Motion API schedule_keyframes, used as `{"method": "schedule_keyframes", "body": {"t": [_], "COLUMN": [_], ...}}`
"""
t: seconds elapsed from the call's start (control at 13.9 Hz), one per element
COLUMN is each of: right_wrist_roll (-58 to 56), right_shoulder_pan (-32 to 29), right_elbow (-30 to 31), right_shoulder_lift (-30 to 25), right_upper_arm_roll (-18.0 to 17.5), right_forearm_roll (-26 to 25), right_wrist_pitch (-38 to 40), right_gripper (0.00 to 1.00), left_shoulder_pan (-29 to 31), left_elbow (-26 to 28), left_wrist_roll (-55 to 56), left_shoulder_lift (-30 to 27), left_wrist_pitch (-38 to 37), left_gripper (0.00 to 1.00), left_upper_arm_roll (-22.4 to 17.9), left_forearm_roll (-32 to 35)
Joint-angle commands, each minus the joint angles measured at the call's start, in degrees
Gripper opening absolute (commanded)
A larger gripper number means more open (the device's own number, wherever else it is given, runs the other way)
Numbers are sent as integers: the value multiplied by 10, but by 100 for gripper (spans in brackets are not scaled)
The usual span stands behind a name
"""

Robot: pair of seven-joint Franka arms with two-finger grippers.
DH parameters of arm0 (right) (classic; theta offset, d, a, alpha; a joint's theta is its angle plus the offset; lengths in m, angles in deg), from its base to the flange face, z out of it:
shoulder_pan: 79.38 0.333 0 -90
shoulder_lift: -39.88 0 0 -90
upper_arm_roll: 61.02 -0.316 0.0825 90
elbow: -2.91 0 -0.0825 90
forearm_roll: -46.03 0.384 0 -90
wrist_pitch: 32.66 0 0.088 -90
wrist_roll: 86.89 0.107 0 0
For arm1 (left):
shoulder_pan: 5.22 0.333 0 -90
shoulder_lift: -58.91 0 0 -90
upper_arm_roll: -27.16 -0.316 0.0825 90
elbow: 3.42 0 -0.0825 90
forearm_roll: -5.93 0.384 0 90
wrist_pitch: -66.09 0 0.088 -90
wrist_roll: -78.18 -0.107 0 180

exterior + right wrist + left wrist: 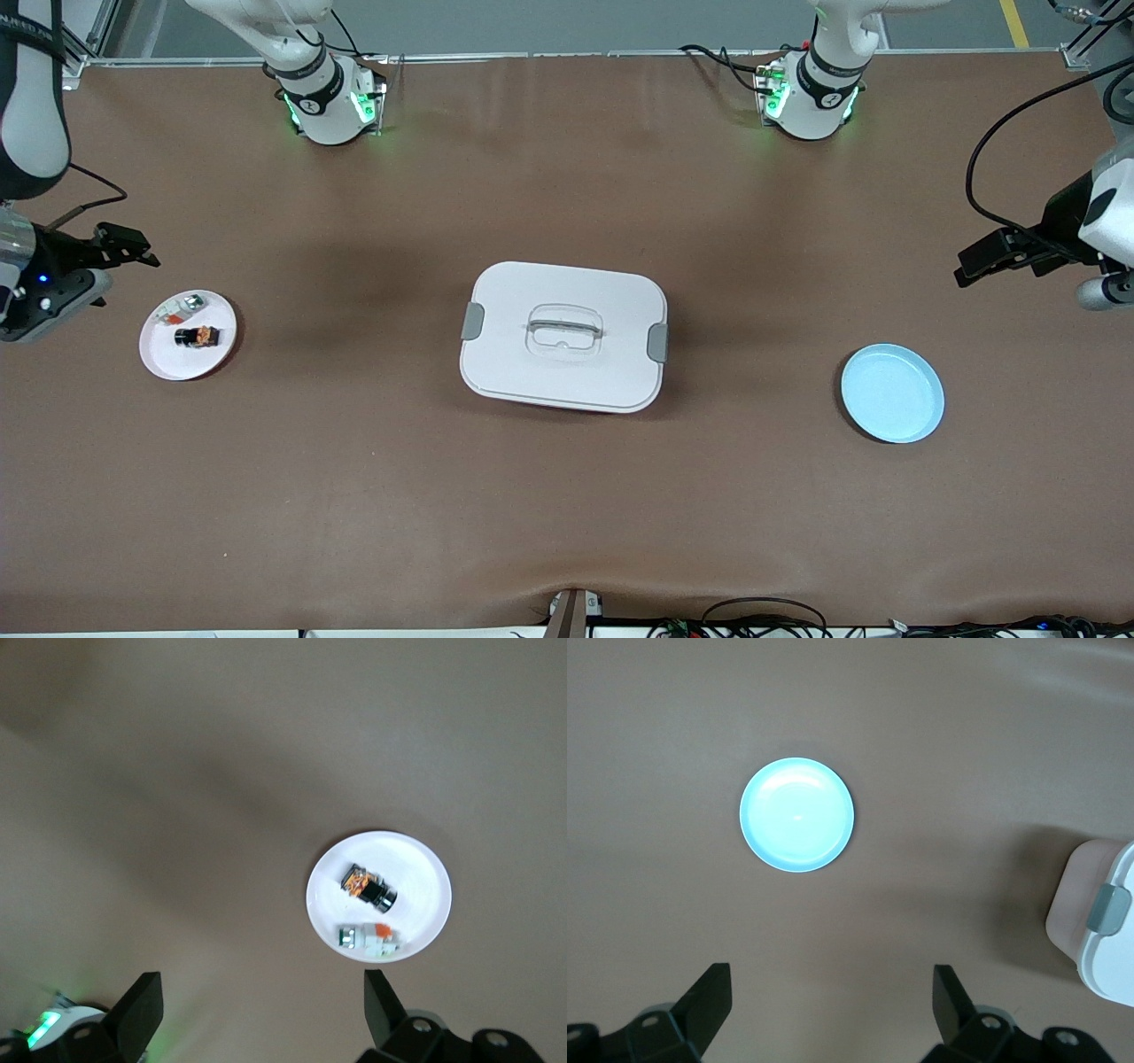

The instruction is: Transfer orange switch to right arm and place

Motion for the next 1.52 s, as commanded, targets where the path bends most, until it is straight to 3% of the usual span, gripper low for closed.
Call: {"method": "schedule_keyframes", "body": {"t": [0.0, 0.14, 1.08, 1.44], "right_wrist_roll": [97, 128, 390, 394], "right_shoulder_pan": [-2, -6, 47, 45], "right_elbow": [-33, -47, -105, -133], "right_shoulder_lift": [-4, -6, -25, -24], "right_upper_arm_roll": [6, 9, -5, -1], "right_forearm_roll": [22, 55, 37, 38], "right_wrist_pitch": [37, 61, 62, 64], "right_gripper": [100, 100, 100, 100], "left_shoulder_pan": [13, 14, 13, 14], "left_elbow": [19, 19, 16, 16], "left_wrist_roll": [-33, -31, -27, -33], "left_shoulder_lift": [-20, -18, -9, -7], "left_wrist_pitch": [8, 6, 9, 11], "left_gripper": [100, 100, 100, 100], "left_upper_arm_roll": [6, 5, 6, 3], "left_forearm_roll": [-13, -13, -13, -1]}}
